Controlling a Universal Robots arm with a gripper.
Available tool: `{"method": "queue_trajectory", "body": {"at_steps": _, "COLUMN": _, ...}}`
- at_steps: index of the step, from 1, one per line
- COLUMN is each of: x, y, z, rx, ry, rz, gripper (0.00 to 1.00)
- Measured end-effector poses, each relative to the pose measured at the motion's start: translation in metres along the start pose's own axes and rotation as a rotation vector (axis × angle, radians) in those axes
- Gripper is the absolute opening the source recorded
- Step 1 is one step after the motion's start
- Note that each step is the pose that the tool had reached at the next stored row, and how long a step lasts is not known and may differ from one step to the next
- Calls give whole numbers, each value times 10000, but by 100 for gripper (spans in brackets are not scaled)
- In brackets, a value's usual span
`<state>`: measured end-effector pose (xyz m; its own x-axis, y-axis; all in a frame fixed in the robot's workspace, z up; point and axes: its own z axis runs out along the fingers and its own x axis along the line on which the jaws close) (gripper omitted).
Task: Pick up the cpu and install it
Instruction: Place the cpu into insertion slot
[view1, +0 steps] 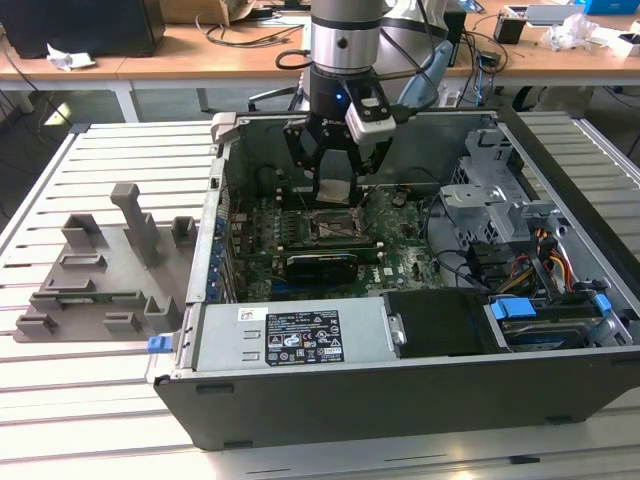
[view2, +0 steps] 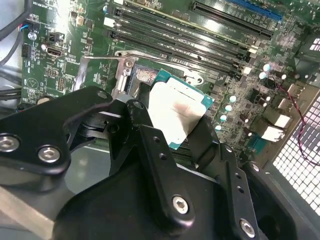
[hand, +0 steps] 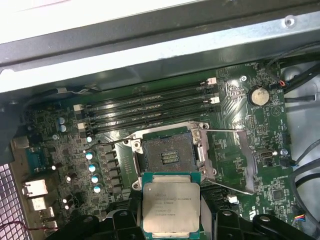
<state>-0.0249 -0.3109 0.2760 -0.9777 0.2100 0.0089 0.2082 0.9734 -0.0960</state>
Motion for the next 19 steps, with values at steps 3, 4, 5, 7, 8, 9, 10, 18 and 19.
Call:
{"method": "queue_trajectory", "body": {"at_steps": 3, "x": 0, "y": 0, "z": 0, "rx": -2, "ry": 21, "rz": 213, "gripper": 55}}
{"method": "queue_trajectory", "body": {"at_steps": 4, "x": 0, "y": 0, "z": 0, "rx": -2, "ry": 25, "rz": 261, "gripper": 55}}
{"method": "queue_trajectory", "body": {"at_steps": 5, "x": 0, "y": 0, "z": 0, "rx": -3, "ry": 33, "rz": 343, "gripper": 55}}
{"method": "queue_trajectory", "body": {"at_steps": 7, "x": 0, "y": 0, "z": 1, "rx": -4, "ry": 49, "rz": 506, "gripper": 55}}
{"method": "queue_trajectory", "body": {"at_steps": 8, "x": 0, "y": 0, "z": 1, "rx": -4, "ry": 54, "rz": 562, "gripper": 55}}
{"method": "queue_trajectory", "body": {"at_steps": 9, "x": 0, "y": 0, "z": 1, "rx": -4, "ry": 60, "rz": 631, "gripper": 55}}
{"method": "queue_trajectory", "body": {"at_steps": 10, "x": 0, "y": 0, "z": 1, "rx": -5, "ry": 67, "rz": 691, "gripper": 55}}
{"method": "queue_trajectory", "body": {"at_steps": 18, "x": 0, "y": 0, "z": 2, "rx": -5, "ry": 117, "rz": 1231, "gripper": 55}}
{"method": "queue_trajectory", "body": {"at_steps": 19, "x": 0, "y": 0, "z": 3, "rx": -3, "ry": 124, "rz": 1314, "gripper": 55}}
